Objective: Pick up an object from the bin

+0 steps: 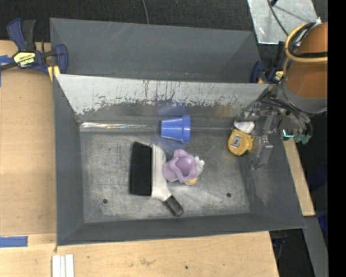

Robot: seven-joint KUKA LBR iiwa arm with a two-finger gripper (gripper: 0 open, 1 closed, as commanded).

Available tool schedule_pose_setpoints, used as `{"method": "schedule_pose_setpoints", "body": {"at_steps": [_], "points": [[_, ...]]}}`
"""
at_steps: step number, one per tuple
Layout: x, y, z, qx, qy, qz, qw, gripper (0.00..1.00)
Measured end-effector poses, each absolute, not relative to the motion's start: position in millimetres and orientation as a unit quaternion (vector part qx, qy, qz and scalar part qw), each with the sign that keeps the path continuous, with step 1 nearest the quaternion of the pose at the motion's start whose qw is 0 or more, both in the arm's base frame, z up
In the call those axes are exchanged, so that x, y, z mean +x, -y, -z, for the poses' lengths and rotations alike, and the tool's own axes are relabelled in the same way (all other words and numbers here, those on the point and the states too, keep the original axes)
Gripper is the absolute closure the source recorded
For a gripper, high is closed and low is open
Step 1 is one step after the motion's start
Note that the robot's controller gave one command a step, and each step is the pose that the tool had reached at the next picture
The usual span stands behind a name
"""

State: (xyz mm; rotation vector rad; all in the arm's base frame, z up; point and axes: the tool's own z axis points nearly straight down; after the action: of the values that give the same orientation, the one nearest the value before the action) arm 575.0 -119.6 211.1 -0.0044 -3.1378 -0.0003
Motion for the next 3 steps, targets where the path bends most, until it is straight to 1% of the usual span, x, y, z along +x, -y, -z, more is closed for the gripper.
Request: {"method": "schedule_pose_setpoints", "body": {"at_steps": [1, 2, 3], "points": [[575.9, 119.0, -214.9, 0.0, 1.0, 0.0, -0.001, 0.0], [575.4, 92.2, -168.6, 0.057, 0.998, -0.001, -0.003, 0.0], [540.8, 44.7, -152.5, 0.0, 1.0, 0.0, -0.001, 0.0]]}}
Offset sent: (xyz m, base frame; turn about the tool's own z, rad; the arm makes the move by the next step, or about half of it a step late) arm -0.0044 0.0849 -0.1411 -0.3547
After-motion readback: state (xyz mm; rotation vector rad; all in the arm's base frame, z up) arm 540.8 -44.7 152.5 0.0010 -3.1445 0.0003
